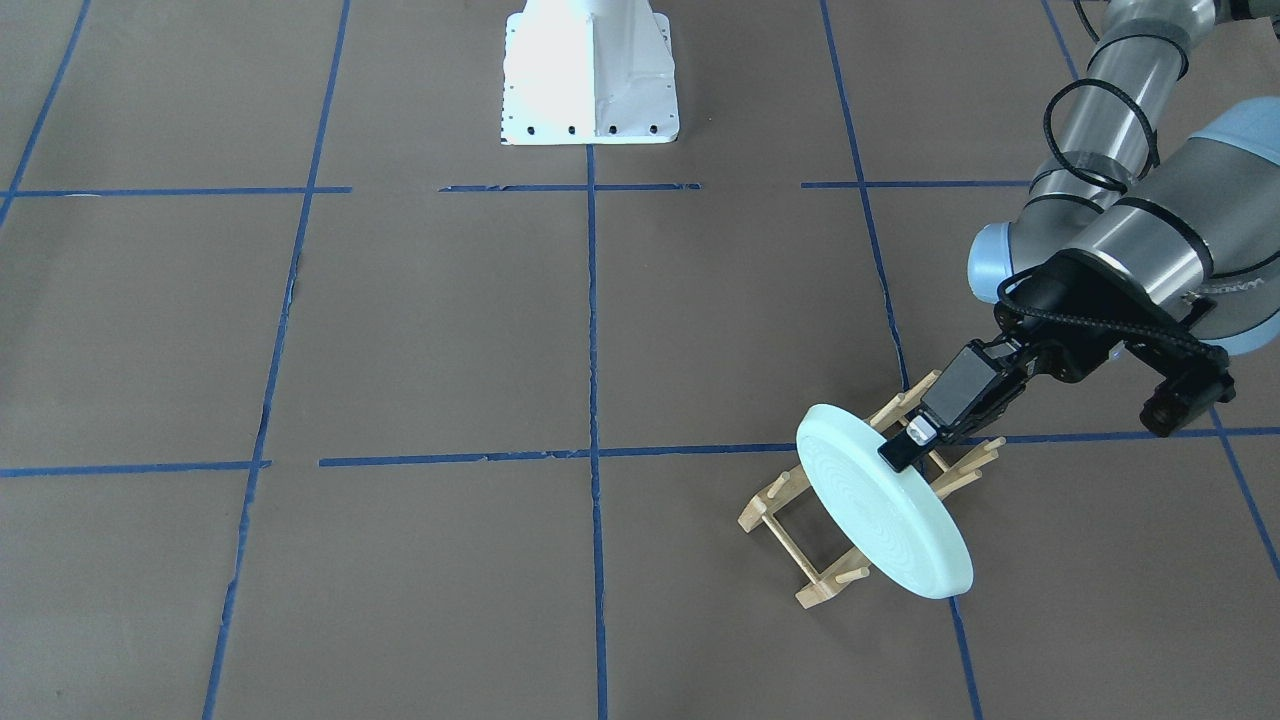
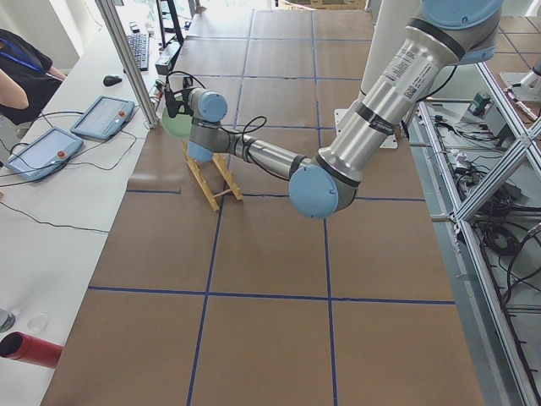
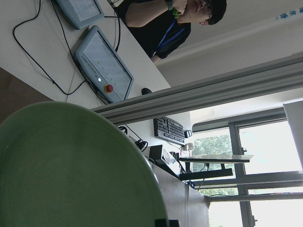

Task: Place plate on rack
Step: 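Lower the plate into a rack slot and open the left gripper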

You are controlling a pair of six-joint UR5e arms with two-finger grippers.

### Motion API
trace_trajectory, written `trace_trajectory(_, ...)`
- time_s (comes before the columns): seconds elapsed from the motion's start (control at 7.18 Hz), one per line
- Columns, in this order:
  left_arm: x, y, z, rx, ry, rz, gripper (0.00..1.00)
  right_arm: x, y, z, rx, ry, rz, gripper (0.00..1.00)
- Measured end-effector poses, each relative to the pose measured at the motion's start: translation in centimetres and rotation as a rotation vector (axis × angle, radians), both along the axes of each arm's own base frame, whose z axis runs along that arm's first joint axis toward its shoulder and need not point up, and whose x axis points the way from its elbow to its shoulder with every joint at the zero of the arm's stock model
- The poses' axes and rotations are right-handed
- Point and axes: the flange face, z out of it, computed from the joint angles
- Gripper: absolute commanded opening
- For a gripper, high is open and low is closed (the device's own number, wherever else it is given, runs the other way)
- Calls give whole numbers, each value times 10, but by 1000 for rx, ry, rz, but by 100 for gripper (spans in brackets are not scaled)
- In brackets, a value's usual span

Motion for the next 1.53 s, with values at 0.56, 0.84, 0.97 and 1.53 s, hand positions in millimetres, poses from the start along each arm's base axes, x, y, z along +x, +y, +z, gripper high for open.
trace_trajectory(0.56, 20, 9, 26, -42, -19, 13, 99, 0, 0, 0, 1, 0, 0, 100)
trace_trajectory(0.84, 23, 10, 32, -59, -31, 16, 100, 0, 0, 0, 1, 0, 0, 100)
trace_trajectory(0.97, 25, 8, 33, -70, -43, 16, 100, 0, 0, 0, 1, 0, -1, 100)
trace_trajectory(1.53, 15, 3, 27, -143, -272, 162, 100, 0, 0, 0, 1, 0, 0, 100)
